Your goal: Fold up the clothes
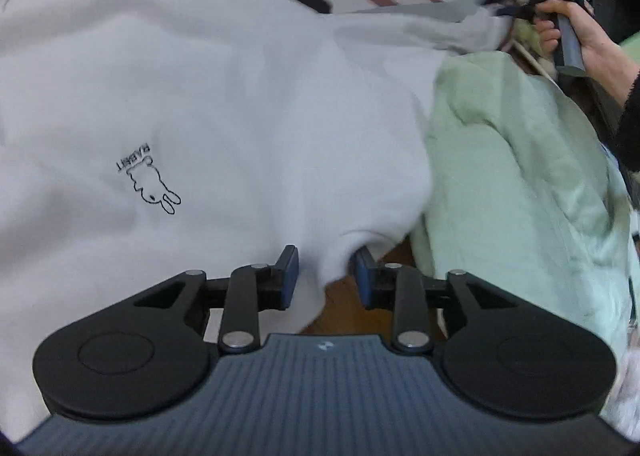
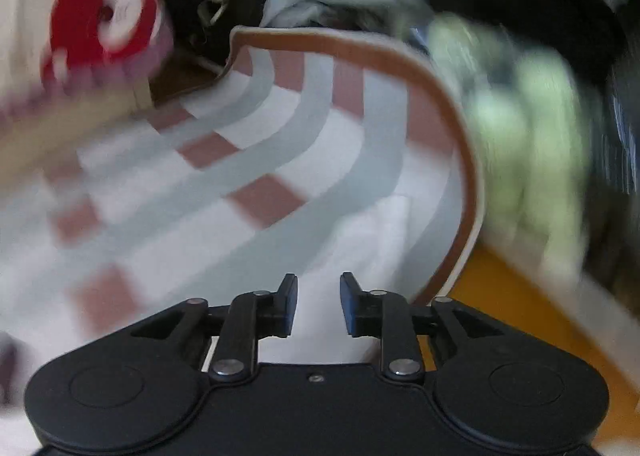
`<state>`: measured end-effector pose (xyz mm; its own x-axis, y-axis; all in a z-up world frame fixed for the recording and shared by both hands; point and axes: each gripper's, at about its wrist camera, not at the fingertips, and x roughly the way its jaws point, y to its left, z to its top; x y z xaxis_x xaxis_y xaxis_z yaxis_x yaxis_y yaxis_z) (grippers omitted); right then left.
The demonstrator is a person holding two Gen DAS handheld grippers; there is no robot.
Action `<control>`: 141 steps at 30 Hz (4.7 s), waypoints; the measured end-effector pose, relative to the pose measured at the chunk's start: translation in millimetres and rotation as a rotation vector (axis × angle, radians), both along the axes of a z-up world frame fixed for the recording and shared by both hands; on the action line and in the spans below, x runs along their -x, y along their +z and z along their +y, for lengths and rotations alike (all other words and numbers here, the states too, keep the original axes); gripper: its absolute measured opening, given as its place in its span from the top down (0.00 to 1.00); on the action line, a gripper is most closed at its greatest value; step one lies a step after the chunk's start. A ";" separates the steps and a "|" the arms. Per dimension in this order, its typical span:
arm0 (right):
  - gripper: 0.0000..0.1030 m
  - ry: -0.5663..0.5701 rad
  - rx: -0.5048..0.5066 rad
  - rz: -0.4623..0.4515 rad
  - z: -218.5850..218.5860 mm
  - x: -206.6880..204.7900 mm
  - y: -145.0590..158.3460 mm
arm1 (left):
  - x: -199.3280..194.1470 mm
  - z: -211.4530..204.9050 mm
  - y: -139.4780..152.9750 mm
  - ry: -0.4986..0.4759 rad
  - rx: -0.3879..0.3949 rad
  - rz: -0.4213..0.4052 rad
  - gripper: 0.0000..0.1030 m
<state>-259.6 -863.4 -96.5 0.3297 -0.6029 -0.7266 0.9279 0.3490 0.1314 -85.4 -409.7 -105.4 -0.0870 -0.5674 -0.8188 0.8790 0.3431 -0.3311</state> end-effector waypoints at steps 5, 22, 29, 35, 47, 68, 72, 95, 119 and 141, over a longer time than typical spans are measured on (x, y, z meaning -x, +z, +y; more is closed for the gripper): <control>0.53 0.311 -0.159 -0.229 116.0 -17.8 4.6 | -17.4 20.8 20.2 0.071 0.049 -0.006 0.57; 0.62 0.857 -0.211 0.235 268.0 -100.5 -59.3 | -128.8 148.2 68.5 0.690 -0.250 -0.289 0.27; 0.62 0.848 -0.254 0.216 265.0 -93.8 -32.4 | -177.9 205.5 79.7 0.842 -0.273 -0.284 0.24; 0.57 1.031 -0.156 0.002 306.6 -126.9 30.3 | -213.6 223.0 49.9 0.876 -0.274 -0.048 0.24; 0.55 1.258 -0.104 0.010 435.4 -221.0 33.1 | -244.7 253.6 3.9 0.956 -0.216 0.086 0.30; 0.55 0.990 0.079 0.164 473.4 -195.4 -18.8 | -229.5 241.4 -19.0 0.806 -0.144 0.061 0.93; 0.55 0.996 0.077 0.146 467.9 -191.0 -16.1 | -213.4 247.2 12.9 0.791 -0.055 -0.079 0.94; 0.54 1.272 -0.173 0.048 485.5 -198.6 -39.8 | -201.0 401.9 86.7 1.043 -0.075 -0.440 0.93; 0.54 1.455 -0.239 0.072 522.6 -209.1 -51.6 | -238.1 470.6 -18.7 1.084 0.029 0.009 0.43; 0.91 1.630 -0.172 -0.019 529.3 -202.3 -44.8 | -191.3 447.0 66.8 1.030 0.362 -0.563 0.95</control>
